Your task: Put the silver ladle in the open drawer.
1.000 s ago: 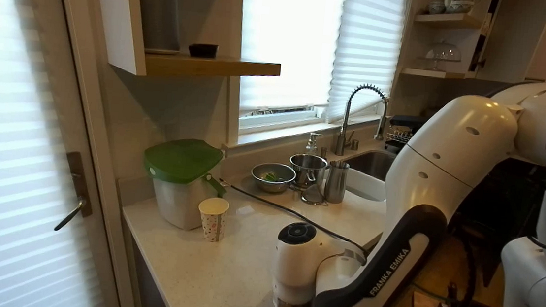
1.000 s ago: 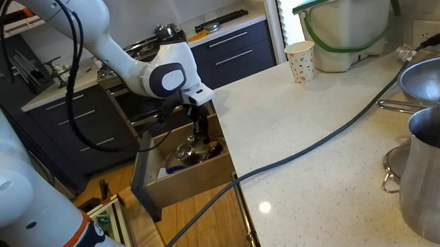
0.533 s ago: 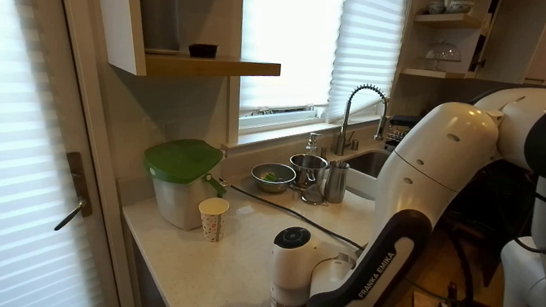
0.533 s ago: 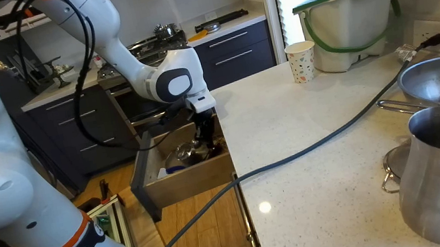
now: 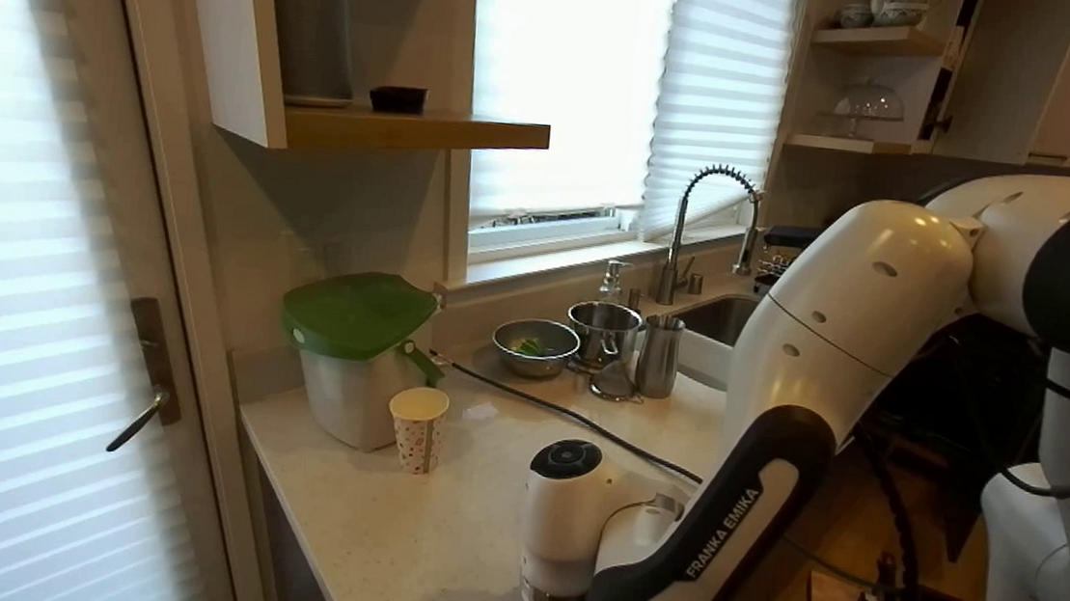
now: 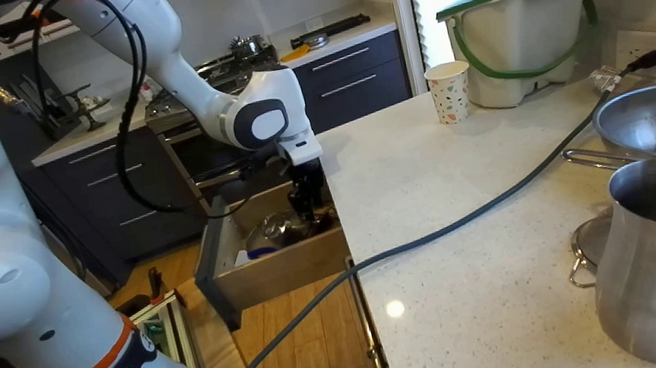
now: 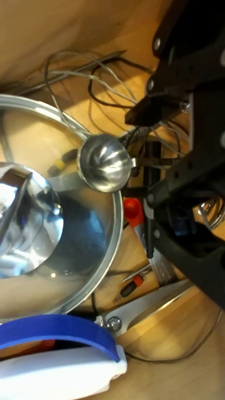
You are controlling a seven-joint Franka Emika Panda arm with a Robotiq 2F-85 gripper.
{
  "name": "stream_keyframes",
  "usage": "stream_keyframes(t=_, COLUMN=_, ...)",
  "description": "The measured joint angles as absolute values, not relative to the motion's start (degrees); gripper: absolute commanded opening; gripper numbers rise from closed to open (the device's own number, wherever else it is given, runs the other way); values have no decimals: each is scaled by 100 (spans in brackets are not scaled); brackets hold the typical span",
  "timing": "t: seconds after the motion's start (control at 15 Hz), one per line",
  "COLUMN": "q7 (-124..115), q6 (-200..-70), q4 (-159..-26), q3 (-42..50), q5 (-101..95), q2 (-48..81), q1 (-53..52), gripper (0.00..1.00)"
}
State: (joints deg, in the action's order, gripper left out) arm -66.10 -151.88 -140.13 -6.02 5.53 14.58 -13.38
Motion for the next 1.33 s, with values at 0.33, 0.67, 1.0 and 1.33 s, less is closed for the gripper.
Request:
stream_keyframes(t=0.33, q7=-6341, q6=-14962, q4=-14011, q3=-799, q5=696, q2=1089, q1=-1349, gripper=100)
stream_keyframes(t=0.67, q7=-5935, q6=-14091, q4=-14022, q3=-949, q5=361, q2=271, q1=-1391, gripper=99)
stream_keyframes(t=1.0, q7=-5340, q6=-12985, q4=-13970, q3=-989, q5=-425, q2=-610, q1=-1349, gripper=100)
stream_keyframes(t=1.33, q7=-4699, q6=-12253, q4=-13826, q3=-1062, q5=-511, q2=-1353, q1=-1248, gripper=100)
